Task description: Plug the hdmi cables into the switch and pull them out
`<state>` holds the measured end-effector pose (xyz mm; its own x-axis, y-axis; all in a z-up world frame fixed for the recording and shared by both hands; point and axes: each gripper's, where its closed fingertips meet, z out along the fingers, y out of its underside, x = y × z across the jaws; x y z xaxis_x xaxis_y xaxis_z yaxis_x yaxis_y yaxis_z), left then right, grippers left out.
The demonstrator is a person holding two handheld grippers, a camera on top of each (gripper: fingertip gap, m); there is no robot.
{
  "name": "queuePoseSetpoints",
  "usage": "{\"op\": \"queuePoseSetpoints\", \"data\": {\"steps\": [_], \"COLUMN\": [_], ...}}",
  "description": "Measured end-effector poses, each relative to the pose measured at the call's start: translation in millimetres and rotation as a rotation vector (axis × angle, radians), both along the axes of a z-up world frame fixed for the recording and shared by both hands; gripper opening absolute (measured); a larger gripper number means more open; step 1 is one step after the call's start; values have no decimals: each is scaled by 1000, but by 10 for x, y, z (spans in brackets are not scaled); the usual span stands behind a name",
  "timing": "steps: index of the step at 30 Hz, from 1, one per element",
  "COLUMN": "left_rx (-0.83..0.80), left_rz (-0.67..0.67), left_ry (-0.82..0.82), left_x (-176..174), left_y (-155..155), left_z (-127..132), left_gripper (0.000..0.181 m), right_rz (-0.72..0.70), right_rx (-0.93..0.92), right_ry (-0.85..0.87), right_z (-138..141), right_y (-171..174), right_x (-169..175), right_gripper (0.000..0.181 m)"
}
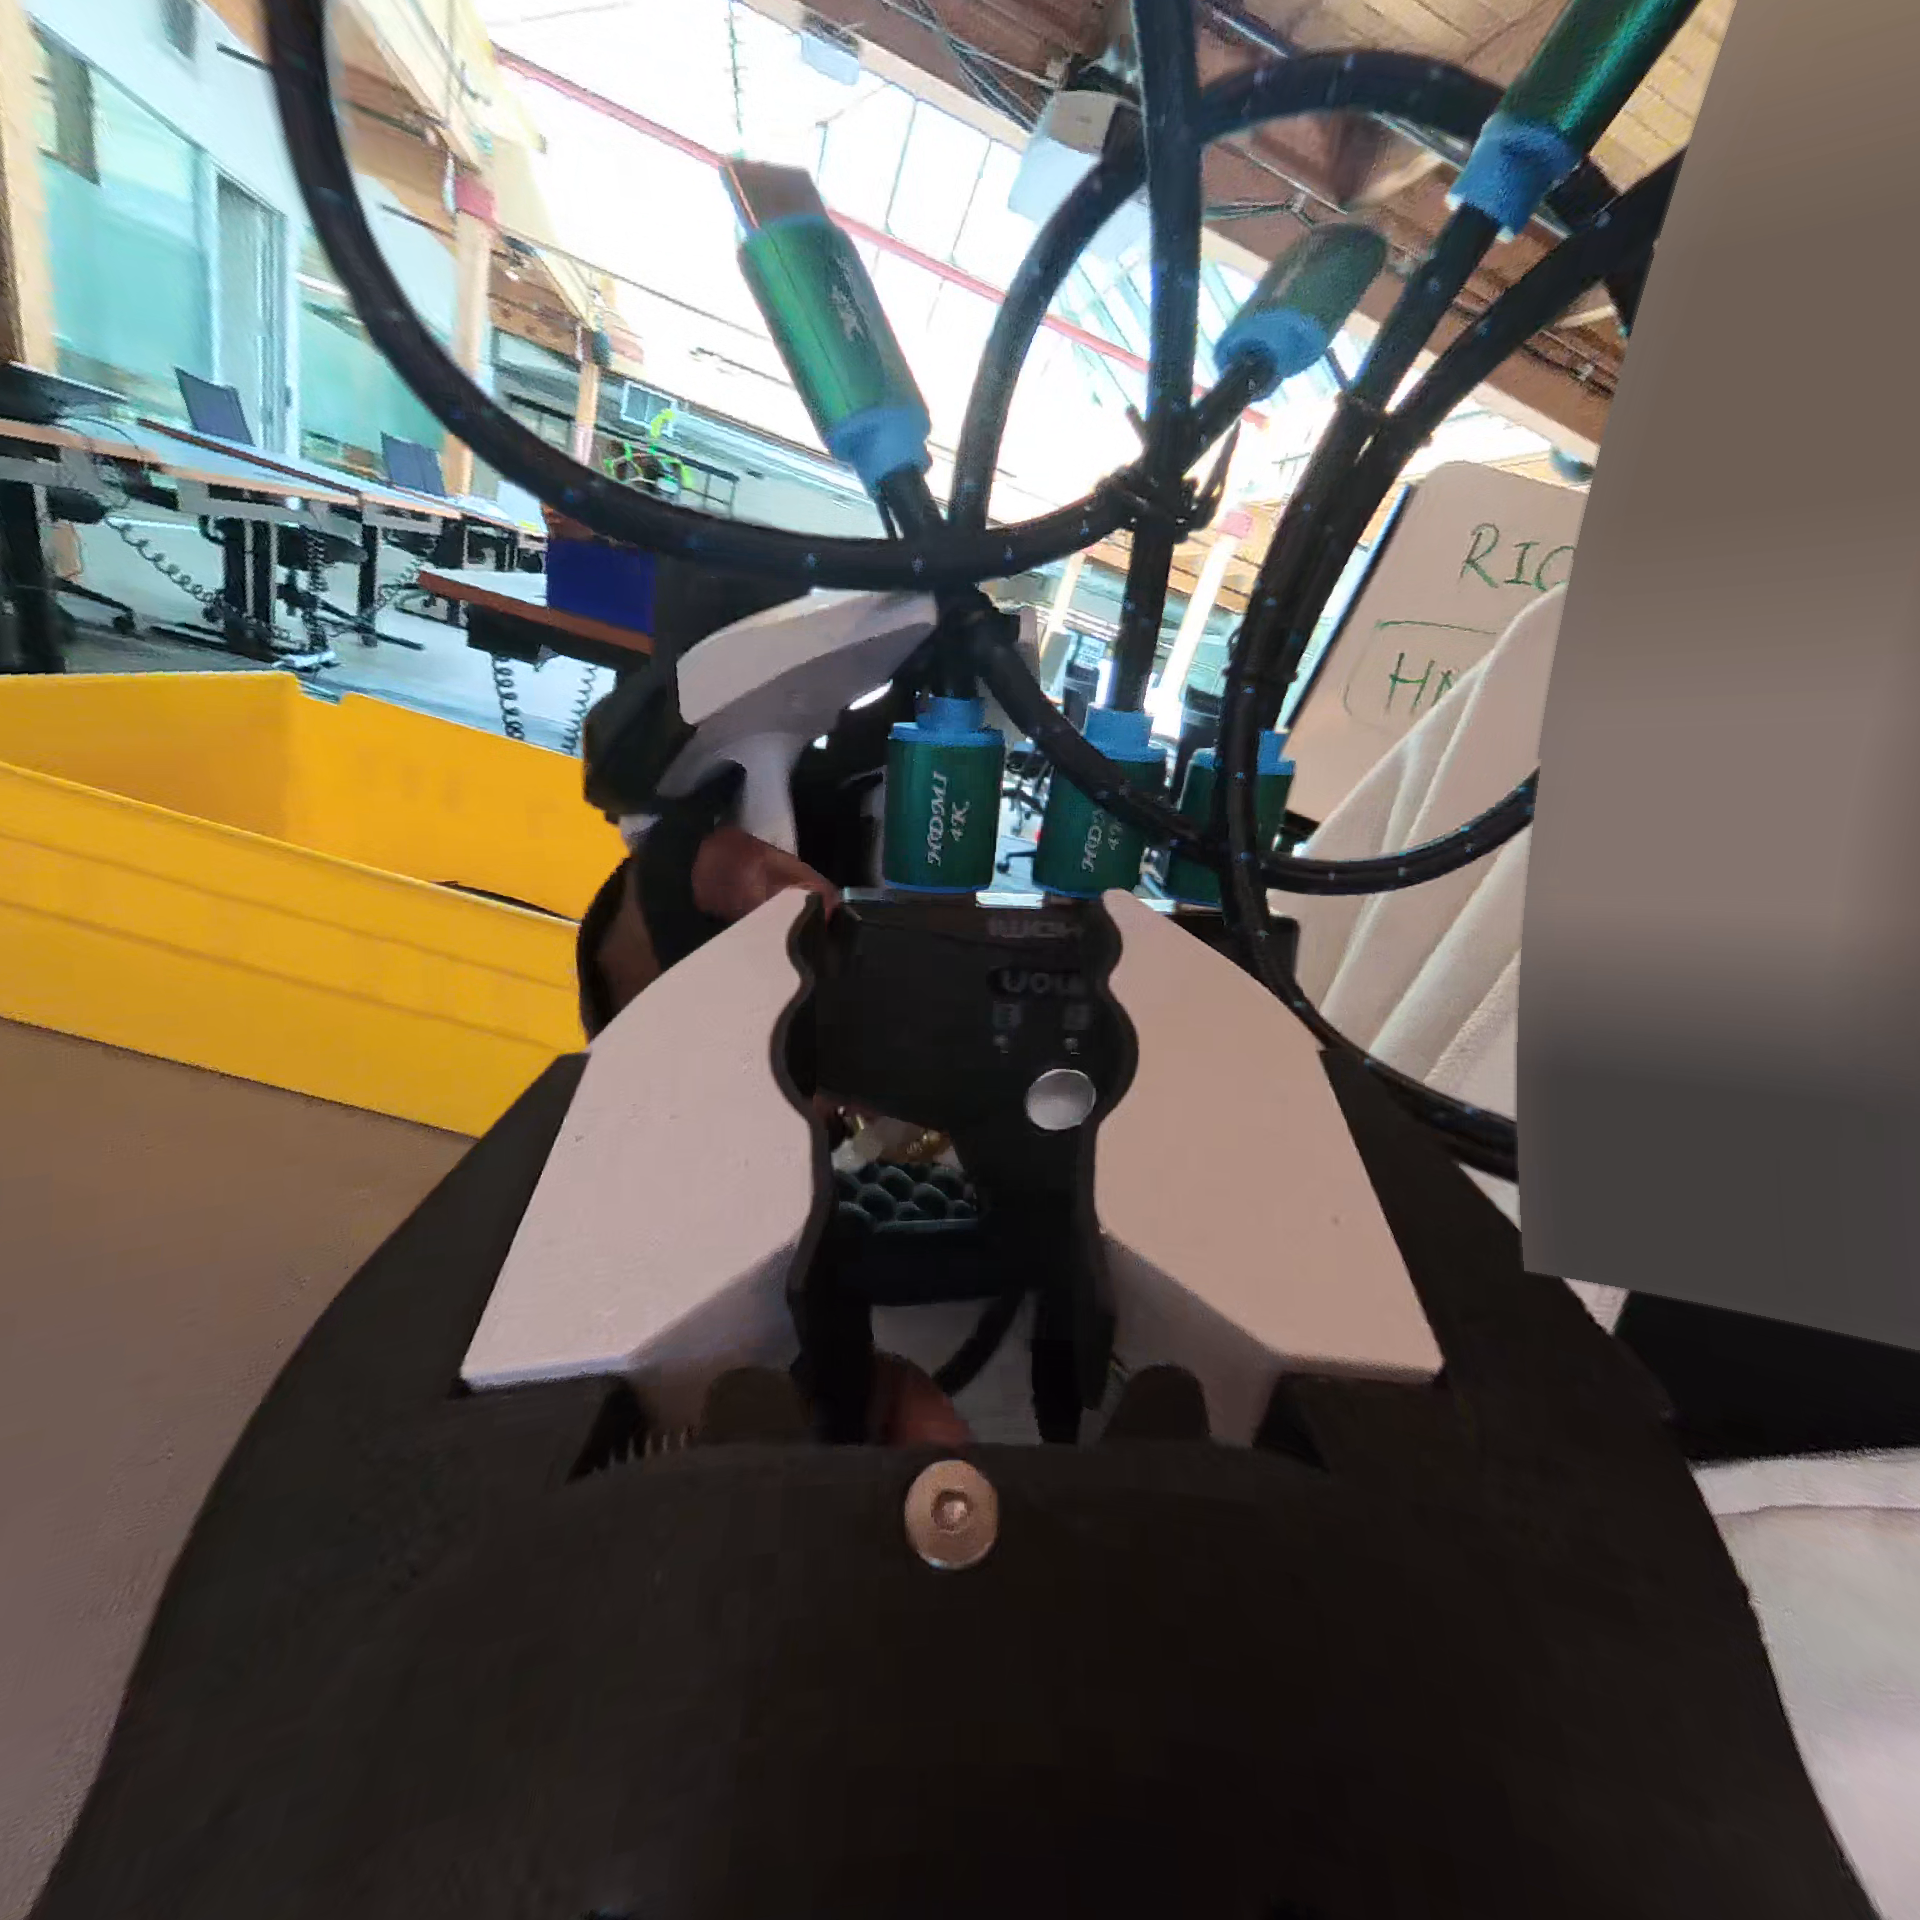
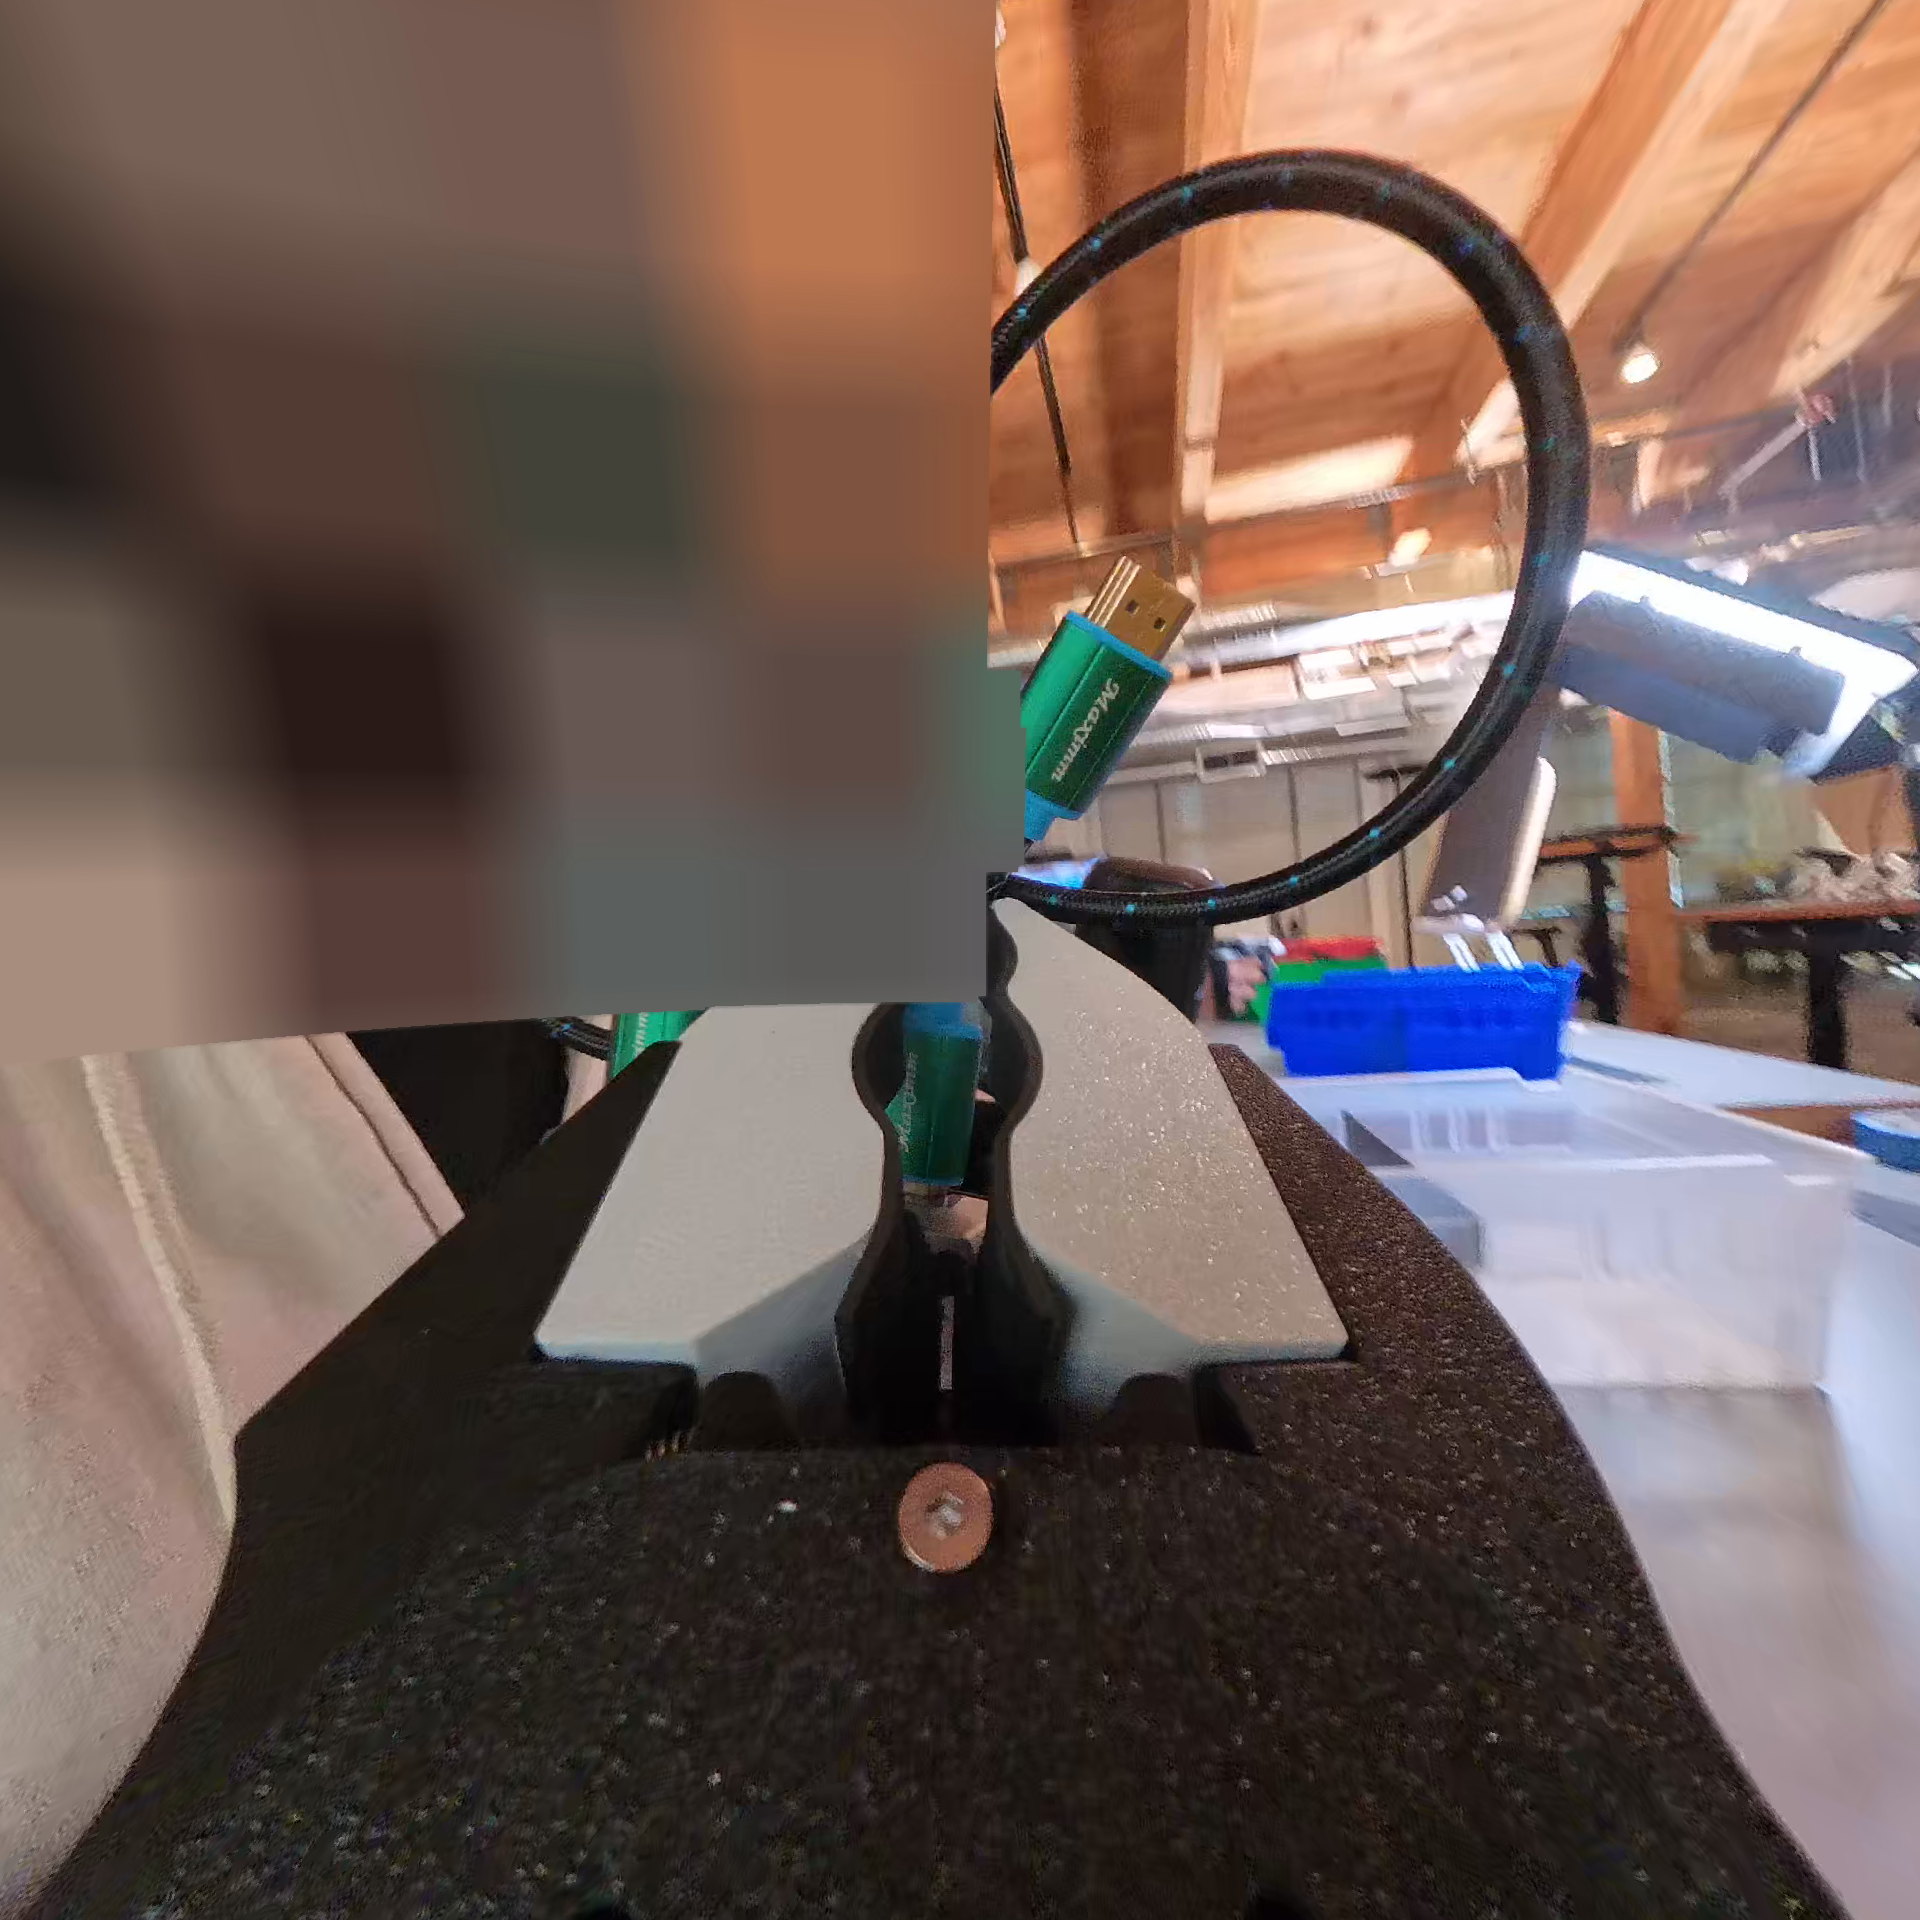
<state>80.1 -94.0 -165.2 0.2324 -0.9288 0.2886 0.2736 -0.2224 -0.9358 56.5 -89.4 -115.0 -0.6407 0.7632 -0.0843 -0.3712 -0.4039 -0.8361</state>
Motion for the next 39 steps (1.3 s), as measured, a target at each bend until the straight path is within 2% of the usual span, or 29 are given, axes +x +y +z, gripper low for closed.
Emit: {"op": "queuePoseSetpoints", "data": {"steps": [1, 5, 8, 11, 15, 18, 21, 24, 26, 29, 32, 34, 36, 37, 39], "left_rx": [8, 9, 47, 58, 115, 172, 255, 310, 288, 252, 264, 255, 232, 201, 156], "left_rz": [7, 30, 45, 56, 146, 154, 103, 50, -72, -246, -346, -409, -442, -494, -528], "left_ry": [3, -39, 4, 108, 295, 274, 161, 142, 146, 222, 355, 368, 309, 288, 289], "left_x": [1, -40, -21, 27, 18, -14, -54, -116, -129, -105, 22, 67, 58, 67, 145], "left_y": [24, 153, 152, 189, 288, 242, 119, 43, -41, -91, -52, -67, -95, -169, -235], "left_z": [-22, -42, -146, -300, -557, -522, -287, -152, -87, -55, -119, -132, -106, -131, -230], "left_gripper": [47, 32, 33, 33, 35, 41, 53, 71, 78, 79, 79, 76, 69, 55, 50], "right_rz": [-25, -75, -70, -51, -154, -169, -73, 30, 163, 362, 547, 630, 587, 522, 388], "right_rx": [42, 282, 439, 504, 689, 802, 720, 598, 519, 441, 362, 347, 389, 424, 517], "right_ry": [-36, -208, -264, -324, -433, -404, -263, -129, -98, -47, -20, -32, -40, -75, -127], "right_z": [-26, -193, -286, -429, -678, -665, -471, -284, -209, -69, 74, 117, 109, 71, -23], "right_y": [3, -55, -113, -121, -90, -204, -347, -352, -351, -392, -449, -487, -493, -471, -380], "right_x": [-22, -128, -128, -120, -127, -103, -29, 79, 157, 251, 301, 329, 308, 243, 142], "right_gripper": [11, 11, 11, 11, 12, 12, 12, 12, 12, 11, 11, 11, 11, 11, 11]}}
